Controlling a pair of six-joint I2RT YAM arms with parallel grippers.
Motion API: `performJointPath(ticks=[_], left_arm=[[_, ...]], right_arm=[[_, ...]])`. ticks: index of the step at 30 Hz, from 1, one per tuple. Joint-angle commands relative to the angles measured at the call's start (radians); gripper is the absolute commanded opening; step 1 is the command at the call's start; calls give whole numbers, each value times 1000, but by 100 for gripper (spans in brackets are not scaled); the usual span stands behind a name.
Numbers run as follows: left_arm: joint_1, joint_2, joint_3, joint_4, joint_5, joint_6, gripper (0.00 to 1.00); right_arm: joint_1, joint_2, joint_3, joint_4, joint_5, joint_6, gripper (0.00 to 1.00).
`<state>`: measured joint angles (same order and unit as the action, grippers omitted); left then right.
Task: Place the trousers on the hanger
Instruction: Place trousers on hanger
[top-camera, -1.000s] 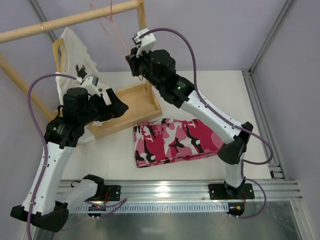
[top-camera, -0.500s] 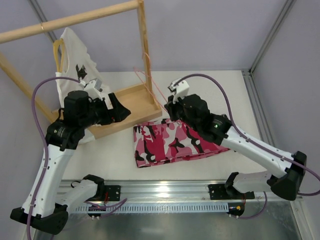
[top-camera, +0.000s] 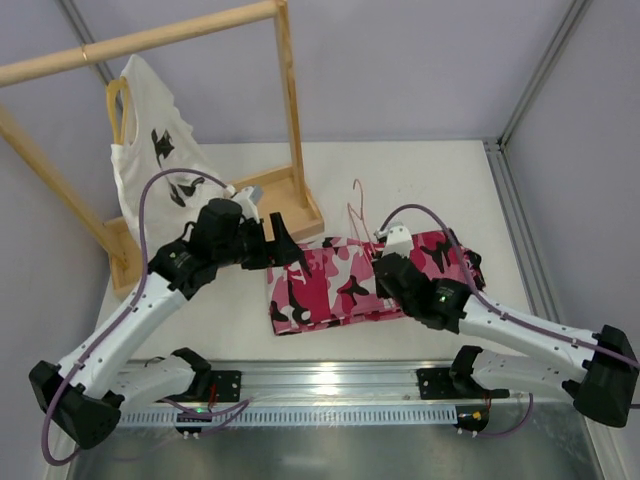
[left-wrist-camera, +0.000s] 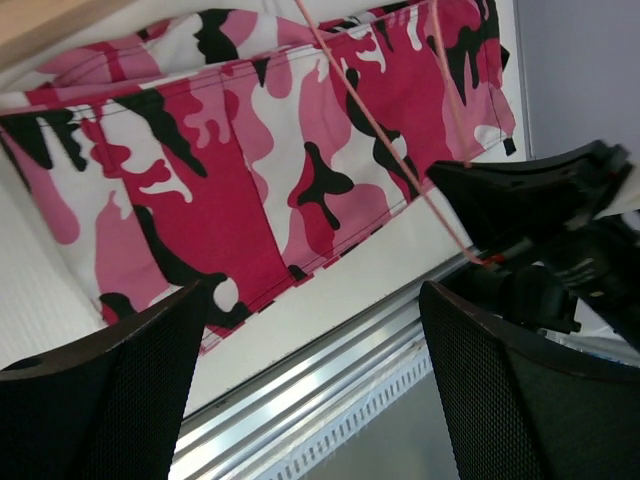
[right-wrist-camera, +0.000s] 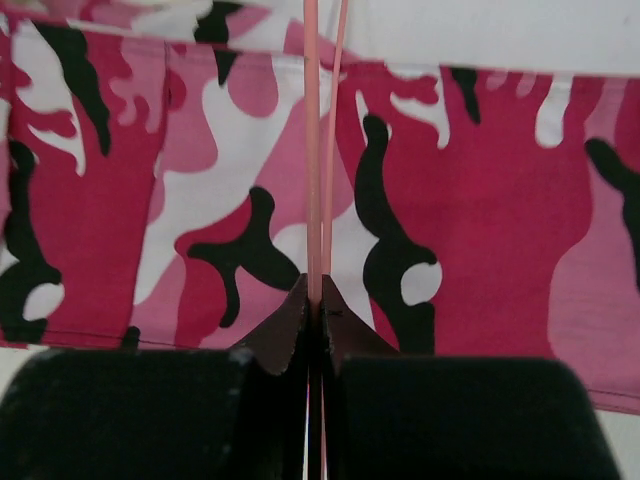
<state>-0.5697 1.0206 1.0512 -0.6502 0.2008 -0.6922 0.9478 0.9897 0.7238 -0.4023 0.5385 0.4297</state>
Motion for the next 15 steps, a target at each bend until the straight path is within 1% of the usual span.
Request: performJointPath(ticks=[1,2,4,5,7,8,10,11,13,15], left_arm=[[-55,29,-25,200,-44,-76,86],[-65,33,-51,224,-44,-88,86],[-70,52,-83,289,-44,-137,86],[-73,62,-104,364,-35,-156,86],[-78,103,-158,434,-23,-184,85],[-84,119,-171,499,-9,-203,84],[-91,171,-189,547,2,-207,84],[-97,185,-188,561,3,-201,83],[-104,214,-184,604,9,-196,83],[-108,252,-177,630,17,-194,83]], right_arm=[[58,36,-92,45,67,181,4],[90,55,-106,40,77,240,4],[112,67,-133,46,80,289,4],[120,72,-161,59,68,308,4],[149,89,-188,109,52,327,4],[158,99,-201,112,60,334,7],[164,116,-208,114,60,354,11],[164,116,-218,114,63,356,16],[164,109,-228,132,60,340,20],[164,107,-227,146,61,325,30]])
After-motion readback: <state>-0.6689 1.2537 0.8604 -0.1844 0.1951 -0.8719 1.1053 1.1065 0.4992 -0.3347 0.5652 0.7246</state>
